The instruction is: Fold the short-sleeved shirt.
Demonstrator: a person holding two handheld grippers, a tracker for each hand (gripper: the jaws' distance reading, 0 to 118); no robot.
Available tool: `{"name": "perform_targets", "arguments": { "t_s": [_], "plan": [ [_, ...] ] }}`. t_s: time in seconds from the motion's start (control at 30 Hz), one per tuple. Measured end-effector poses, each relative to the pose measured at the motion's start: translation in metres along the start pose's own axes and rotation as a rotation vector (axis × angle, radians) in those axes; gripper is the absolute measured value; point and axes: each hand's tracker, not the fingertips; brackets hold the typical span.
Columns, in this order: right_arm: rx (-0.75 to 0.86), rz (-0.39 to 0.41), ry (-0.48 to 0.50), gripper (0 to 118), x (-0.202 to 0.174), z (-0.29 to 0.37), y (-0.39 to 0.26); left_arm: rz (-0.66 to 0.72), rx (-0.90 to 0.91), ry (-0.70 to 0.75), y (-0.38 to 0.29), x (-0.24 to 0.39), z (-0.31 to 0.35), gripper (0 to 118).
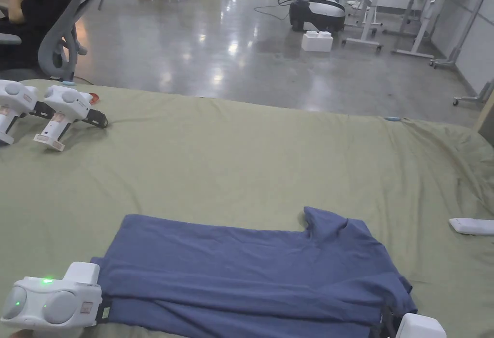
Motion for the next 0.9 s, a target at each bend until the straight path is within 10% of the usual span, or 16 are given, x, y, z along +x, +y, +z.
{"name": "perform_targets", "arguments": {
  "t_s": [0.2, 0.3, 0.57, 0.67, 0.73, 0.9],
  "plan": [
    [-0.159, 0.006, -0.03, 39, 0.047, -0.02, -0.001, 0.086, 0.086, -0.06, -0.009, -0.019, 0.02, 4],
    [-0.278, 0.024, -0.006, 81, 0.067, -0.039, -0.007, 0.14, 0.156, -0.094, -0.015, -0.028, 0.031, 4],
    [-0.496, 0.032, 0.109, 76, 0.069, -0.089, -0.032, 0.16, 0.206, -0.109, -0.024, -0.028, 0.038, 4],
    [-0.497, 0.068, 0.114, 54, 0.061, -0.097, -0.037, 0.158, 0.208, -0.102, -0.025, -0.028, 0.036, 4],
    [-0.478, 0.074, 0.147, 9, 0.059, -0.095, -0.032, 0.16, 0.21, -0.102, -0.025, -0.029, 0.035, 4],
    [-0.455, 0.17, 0.123, 8, 0.046, -0.083, -0.02, 0.149, 0.226, -0.106, -0.019, -0.03, 0.044, 4]
  ]
}}
